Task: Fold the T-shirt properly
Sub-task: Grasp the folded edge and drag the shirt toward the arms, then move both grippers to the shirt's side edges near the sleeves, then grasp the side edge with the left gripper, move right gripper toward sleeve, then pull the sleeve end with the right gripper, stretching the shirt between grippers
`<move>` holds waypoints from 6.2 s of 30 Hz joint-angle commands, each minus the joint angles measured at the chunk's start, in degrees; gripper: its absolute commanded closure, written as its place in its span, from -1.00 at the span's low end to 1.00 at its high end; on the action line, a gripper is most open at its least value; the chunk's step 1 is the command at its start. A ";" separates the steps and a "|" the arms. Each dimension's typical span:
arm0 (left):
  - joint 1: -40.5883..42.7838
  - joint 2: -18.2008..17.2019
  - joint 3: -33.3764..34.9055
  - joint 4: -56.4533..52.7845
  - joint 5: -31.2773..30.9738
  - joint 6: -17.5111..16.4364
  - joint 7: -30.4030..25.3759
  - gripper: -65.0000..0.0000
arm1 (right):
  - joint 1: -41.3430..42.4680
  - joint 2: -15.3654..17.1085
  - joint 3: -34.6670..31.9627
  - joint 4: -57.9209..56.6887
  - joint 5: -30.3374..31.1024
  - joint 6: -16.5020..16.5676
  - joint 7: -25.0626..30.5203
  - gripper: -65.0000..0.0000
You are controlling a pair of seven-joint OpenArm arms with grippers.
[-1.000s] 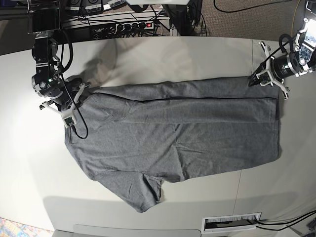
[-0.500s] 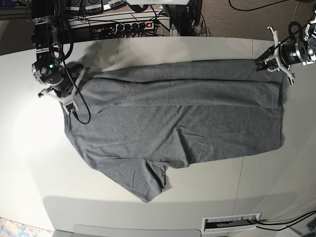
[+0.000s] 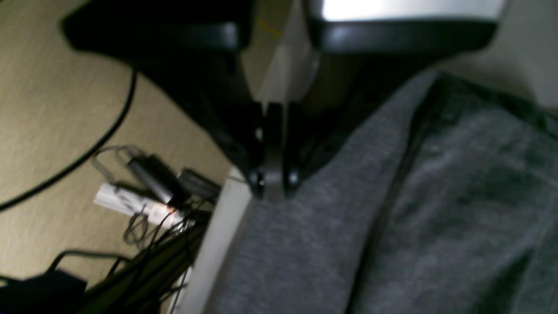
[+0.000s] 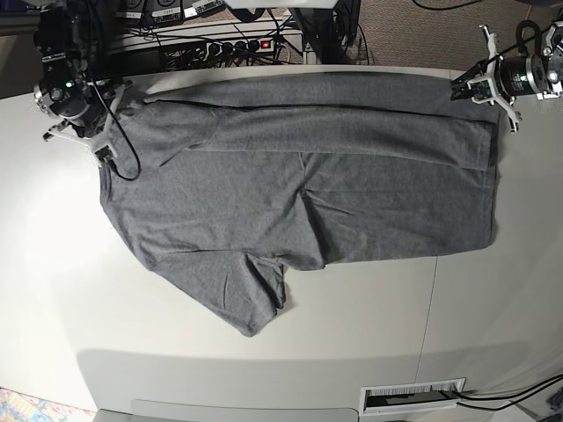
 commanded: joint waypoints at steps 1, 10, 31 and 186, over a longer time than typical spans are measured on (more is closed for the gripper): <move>0.33 -1.68 -0.39 0.98 0.72 -0.26 0.90 1.00 | 0.46 1.14 1.57 1.55 0.00 -0.37 0.59 1.00; 0.46 -5.92 -0.39 7.54 -3.17 0.09 7.52 1.00 | 0.48 1.14 3.74 2.71 0.24 -0.39 2.62 1.00; -17.94 -1.25 -9.49 -2.12 -19.10 13.55 8.09 1.00 | 14.05 -3.37 3.80 3.98 0.00 -0.46 7.45 1.00; -49.86 14.36 -9.35 -41.86 -40.50 -1.37 28.37 1.00 | 57.59 -4.31 -12.39 -42.40 24.24 10.54 -6.64 1.00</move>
